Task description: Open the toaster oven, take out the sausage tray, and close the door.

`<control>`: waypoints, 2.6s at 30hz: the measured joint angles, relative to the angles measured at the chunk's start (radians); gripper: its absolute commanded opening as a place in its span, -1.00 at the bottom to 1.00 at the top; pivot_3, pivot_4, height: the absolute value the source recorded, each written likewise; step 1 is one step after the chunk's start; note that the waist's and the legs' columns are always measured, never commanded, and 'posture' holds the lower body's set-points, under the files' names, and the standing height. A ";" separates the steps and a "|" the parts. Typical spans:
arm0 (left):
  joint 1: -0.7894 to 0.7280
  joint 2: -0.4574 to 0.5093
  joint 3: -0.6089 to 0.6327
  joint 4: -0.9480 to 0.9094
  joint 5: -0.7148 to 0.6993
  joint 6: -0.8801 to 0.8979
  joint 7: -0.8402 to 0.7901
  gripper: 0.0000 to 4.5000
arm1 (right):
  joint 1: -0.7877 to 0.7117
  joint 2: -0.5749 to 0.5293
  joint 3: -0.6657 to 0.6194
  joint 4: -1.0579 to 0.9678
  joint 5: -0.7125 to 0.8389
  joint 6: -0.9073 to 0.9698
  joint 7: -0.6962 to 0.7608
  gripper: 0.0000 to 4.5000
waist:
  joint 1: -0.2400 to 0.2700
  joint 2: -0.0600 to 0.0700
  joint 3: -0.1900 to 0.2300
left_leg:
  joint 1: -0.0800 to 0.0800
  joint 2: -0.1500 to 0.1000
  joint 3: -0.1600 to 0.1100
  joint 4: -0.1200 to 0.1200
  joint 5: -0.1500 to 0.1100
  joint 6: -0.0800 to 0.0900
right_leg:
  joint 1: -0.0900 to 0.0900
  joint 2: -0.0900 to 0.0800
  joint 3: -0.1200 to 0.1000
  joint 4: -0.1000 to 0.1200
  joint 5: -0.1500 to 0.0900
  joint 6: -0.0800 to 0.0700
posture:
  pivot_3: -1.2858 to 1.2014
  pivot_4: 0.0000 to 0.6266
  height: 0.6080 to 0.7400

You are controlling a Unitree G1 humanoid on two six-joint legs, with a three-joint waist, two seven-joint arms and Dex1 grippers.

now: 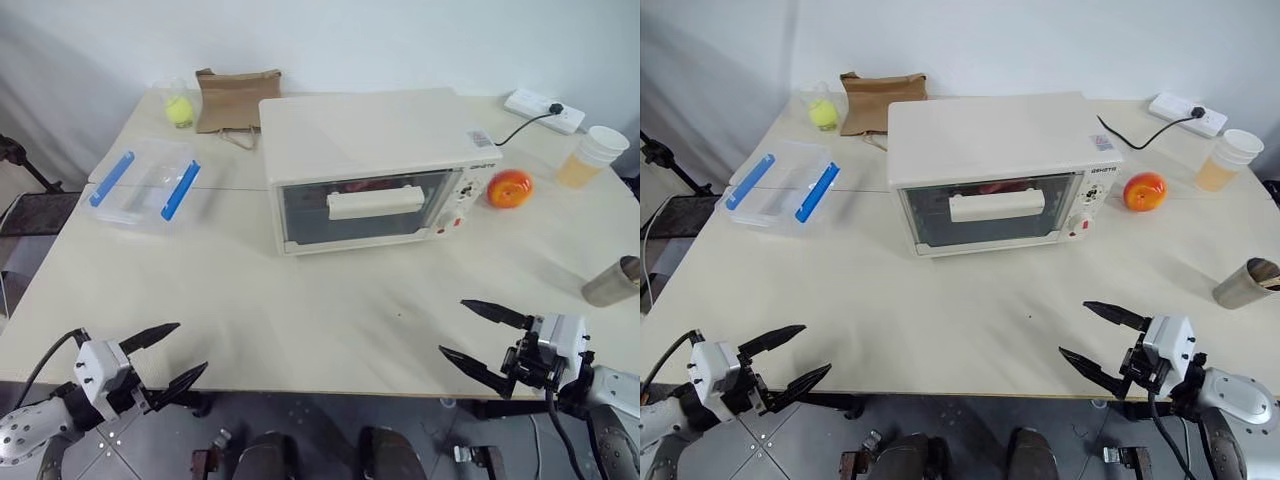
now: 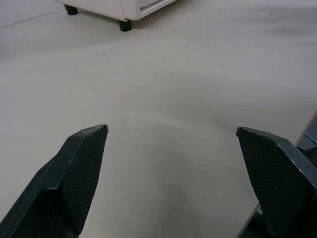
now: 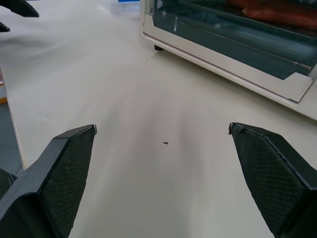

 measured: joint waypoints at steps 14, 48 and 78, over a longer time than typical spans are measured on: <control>-0.212 0.076 0.062 -0.062 -0.385 0.330 0.018 0.98 | -0.396 0.083 0.067 0.022 0.078 0.231 -0.145 1.00 | -0.002 0.001 0.000 | 0.001 0.000 0.000 0.002 0.000 0.000 | -0.001 0.000 0.000 0.010 0.000 0.000 | 0.03 -0.52 1.00; -0.585 0.005 -0.069 -0.020 -0.413 0.511 0.139 0.10 | -0.520 0.098 0.196 0.183 -0.127 -0.091 0.150 1.00 | -0.023 0.001 0.001 | -0.002 0.000 0.000 0.004 0.000 0.000 | -0.002 0.003 -0.004 0.010 0.000 0.000 | 0.03 -0.52 1.00; -0.810 -0.144 -0.461 0.314 0.012 0.275 -0.083 -0.99 | 0.006 -0.012 -0.164 0.044 -0.129 -0.086 -0.062 1.00 | 0.021 0.001 0.001 | -0.007 -0.001 0.000 0.014 -0.001 0.001 | 0.000 0.004 -0.004 0.006 0.001 0.001 | 0.03 -0.52 1.00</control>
